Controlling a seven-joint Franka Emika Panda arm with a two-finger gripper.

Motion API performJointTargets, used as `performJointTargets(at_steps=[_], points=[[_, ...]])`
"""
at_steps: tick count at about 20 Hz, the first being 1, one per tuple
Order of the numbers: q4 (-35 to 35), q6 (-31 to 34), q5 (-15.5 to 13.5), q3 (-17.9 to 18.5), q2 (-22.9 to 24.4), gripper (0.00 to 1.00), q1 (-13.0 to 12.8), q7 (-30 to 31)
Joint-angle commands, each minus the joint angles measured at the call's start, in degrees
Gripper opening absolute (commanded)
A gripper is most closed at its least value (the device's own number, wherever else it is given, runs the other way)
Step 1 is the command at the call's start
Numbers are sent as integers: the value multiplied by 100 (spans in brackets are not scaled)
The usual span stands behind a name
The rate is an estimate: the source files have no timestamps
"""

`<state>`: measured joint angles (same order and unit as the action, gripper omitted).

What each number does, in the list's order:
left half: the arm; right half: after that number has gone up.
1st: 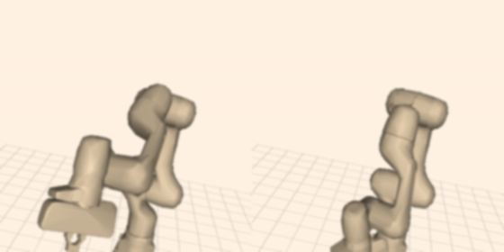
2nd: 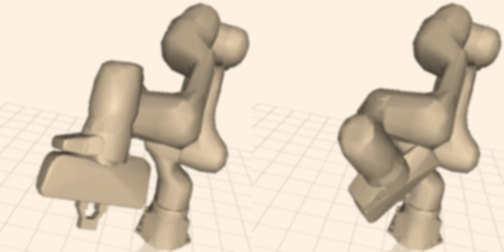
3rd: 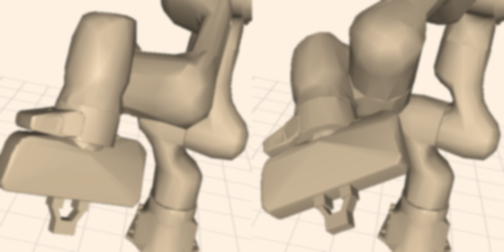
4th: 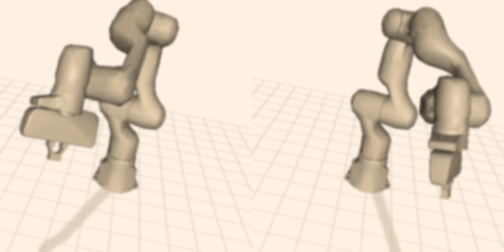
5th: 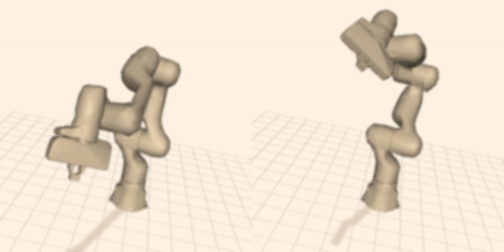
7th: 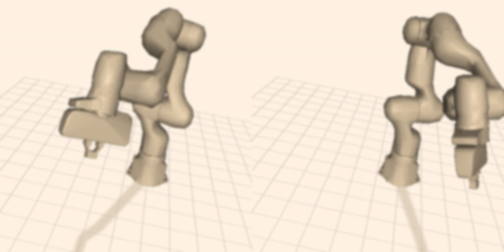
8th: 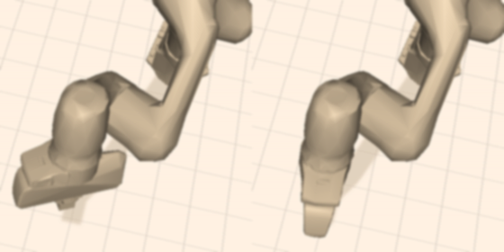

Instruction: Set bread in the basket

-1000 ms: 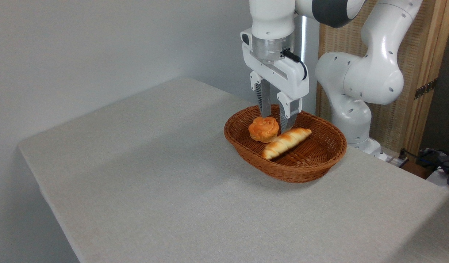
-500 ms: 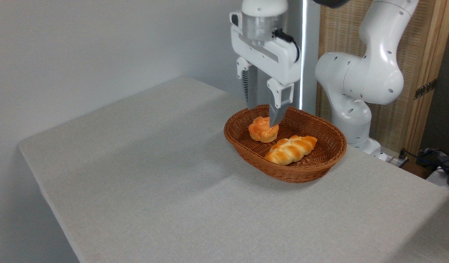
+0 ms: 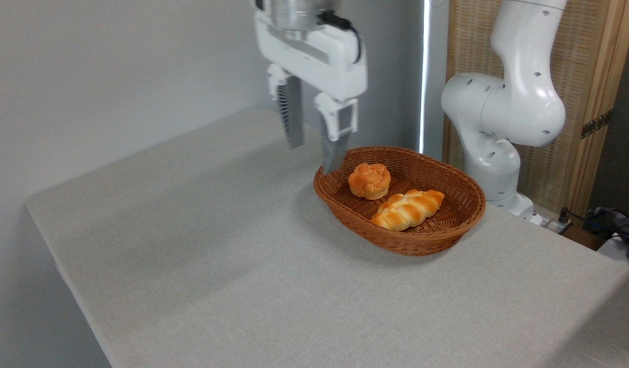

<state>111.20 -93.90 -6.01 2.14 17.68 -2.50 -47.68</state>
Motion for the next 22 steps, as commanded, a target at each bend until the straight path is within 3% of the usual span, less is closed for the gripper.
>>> performJointTargets(at_steps=[1,10,22], points=[[-1265,320,-128,14,-984,100,-49,390],[-1812,276,-137,-91,-1504,100,-49,434],[-1891,329,-31,-197,-1531,100,-49,513]])
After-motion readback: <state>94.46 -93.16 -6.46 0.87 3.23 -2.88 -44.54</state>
